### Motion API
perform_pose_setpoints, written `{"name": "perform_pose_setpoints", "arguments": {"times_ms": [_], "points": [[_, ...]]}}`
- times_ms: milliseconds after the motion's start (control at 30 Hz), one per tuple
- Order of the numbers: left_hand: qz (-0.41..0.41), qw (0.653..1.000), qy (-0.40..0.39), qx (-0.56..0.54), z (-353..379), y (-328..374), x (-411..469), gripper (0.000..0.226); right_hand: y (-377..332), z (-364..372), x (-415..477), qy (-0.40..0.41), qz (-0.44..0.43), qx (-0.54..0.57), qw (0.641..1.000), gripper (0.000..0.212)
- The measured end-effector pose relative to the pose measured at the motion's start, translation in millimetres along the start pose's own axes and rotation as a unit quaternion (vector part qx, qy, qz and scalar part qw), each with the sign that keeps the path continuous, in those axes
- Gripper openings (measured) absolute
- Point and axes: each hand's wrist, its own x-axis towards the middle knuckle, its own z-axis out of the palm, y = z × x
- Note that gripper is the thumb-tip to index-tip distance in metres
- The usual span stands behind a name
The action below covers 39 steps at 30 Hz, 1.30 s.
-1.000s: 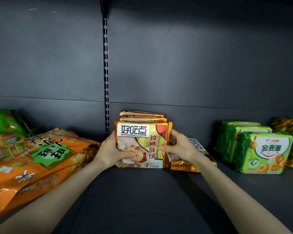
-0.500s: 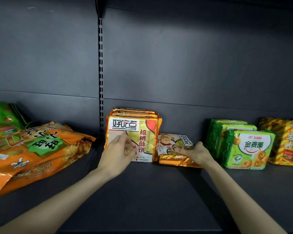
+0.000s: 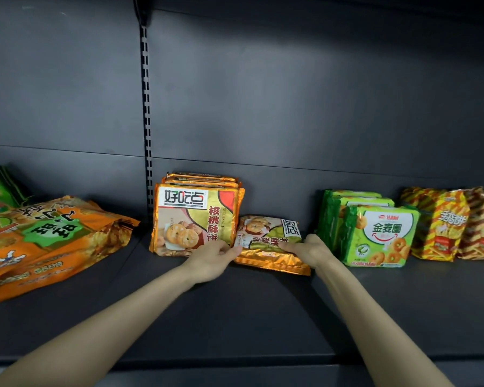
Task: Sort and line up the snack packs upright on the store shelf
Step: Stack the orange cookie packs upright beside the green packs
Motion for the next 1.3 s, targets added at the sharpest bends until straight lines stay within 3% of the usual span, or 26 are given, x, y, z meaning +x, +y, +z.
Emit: {"name": "perform_pose_setpoints", "arguments": {"times_ms": [133,233,333,467,533,633,733,800,967,1133,1233,1300], "points": [[0.000,0.997,0.044,-0.056,12.6,10.6,0.6,0.035,8.6,-6.0,-7.7,-0.004,-0.009,0.071,0.997,0.064],[0.011,0.989,0.023,-0.143,19.4,16.8,-4.6,0.025,16.0,-17.3,-19.6,0.033,-0.045,0.144,0.988,0.052],[0.018,0.960,-0.007,-0.279,19.3,27.1,-10.5,0.024,17.6,-31.4,-36.1,0.065,-0.114,0.229,0.965,0.042],[0.069,0.935,-0.006,-0.348,5.7,45.9,-15.5,0.043,16.1,-47.1,-58.4,0.078,-0.219,0.287,0.929,0.042],[0.098,0.931,0.048,-0.348,-6.5,55.4,-20.9,0.052,10.1,-51.6,-65.6,0.054,-0.254,0.303,0.917,0.048],[0.118,0.918,0.147,-0.350,-27.9,55.4,-29.3,0.081,-5.9,-50.4,-69.6,0.007,-0.284,0.297,0.912,0.055],[0.113,0.908,0.176,-0.364,-45.1,35.8,-39.7,0.118,-24.9,-37.0,-70.3,-0.003,-0.299,0.289,0.910,0.053],[0.123,0.911,0.181,-0.349,-53.1,18.1,-49.9,0.116,-36.1,-22.5,-65.8,-0.002,-0.301,0.292,0.908,0.051],[0.083,0.946,0.233,-0.209,-65.1,-21.6,-65.1,0.057,-61.1,20.4,-57.0,-0.028,-0.297,0.294,0.908,0.047],[0.014,0.955,0.297,0.005,-71.2,-56.8,-50.9,0.043,-79.6,53.3,-47.4,-0.044,-0.314,0.267,0.910,0.050],[0.002,0.961,0.277,0.024,-72.8,-65.1,-43.5,0.039,-78.0,70.9,-37.8,-0.021,-0.315,0.192,0.929,0.048],[0.003,0.960,0.279,0.016,-72.5,-68.7,-41.7,0.045,-71.7,77.2,-30.2,0.032,-0.289,0.132,0.948,0.066]]}}
